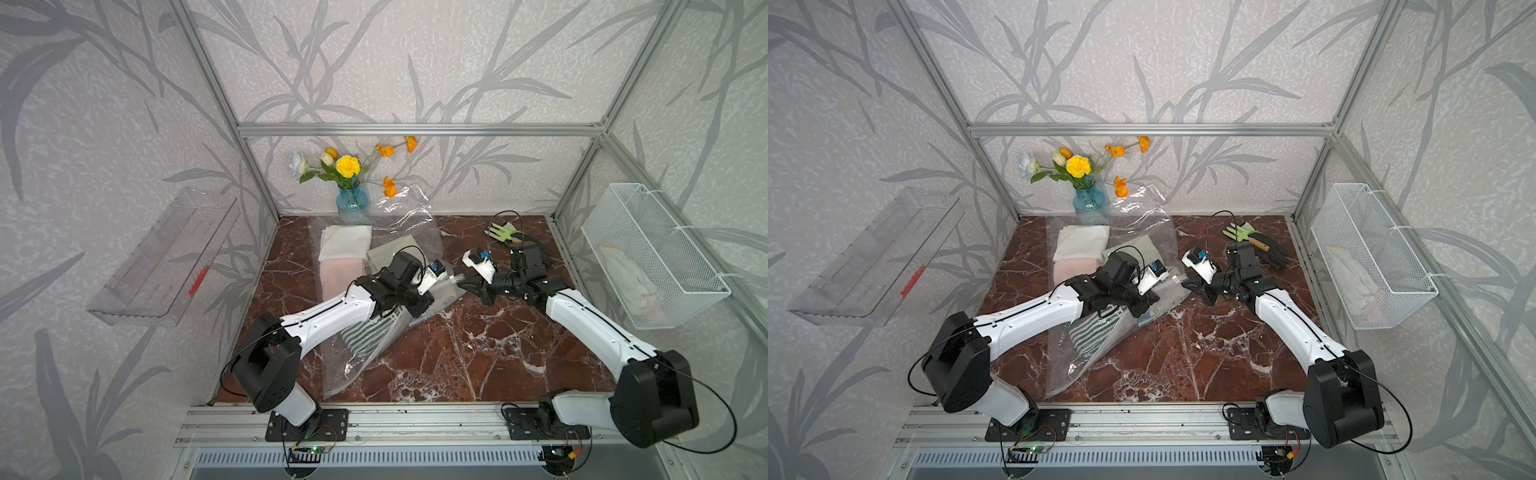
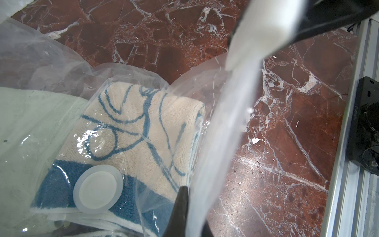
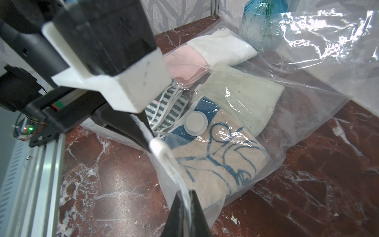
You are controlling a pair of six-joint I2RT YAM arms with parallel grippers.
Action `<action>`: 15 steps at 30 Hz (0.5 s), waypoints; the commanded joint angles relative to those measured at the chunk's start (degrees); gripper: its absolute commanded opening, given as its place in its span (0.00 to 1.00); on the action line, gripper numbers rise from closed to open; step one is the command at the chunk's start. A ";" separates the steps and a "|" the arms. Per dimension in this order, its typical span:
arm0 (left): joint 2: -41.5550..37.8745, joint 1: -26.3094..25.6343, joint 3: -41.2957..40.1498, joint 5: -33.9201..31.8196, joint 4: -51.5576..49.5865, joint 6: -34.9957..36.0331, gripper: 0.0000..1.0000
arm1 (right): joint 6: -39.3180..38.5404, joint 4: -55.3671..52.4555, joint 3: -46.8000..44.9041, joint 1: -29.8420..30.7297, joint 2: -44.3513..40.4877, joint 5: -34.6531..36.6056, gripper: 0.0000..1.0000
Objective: Place the folded towel into the vacuum bag
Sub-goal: Close the vacuum bag at the center of the board.
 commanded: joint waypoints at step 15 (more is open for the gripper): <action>-0.91 2.05 7.22 9.97 -0.45 -7.85 0.54 | -0.59 -3.60 3.08 -0.26 -1.10 -11.43 0.00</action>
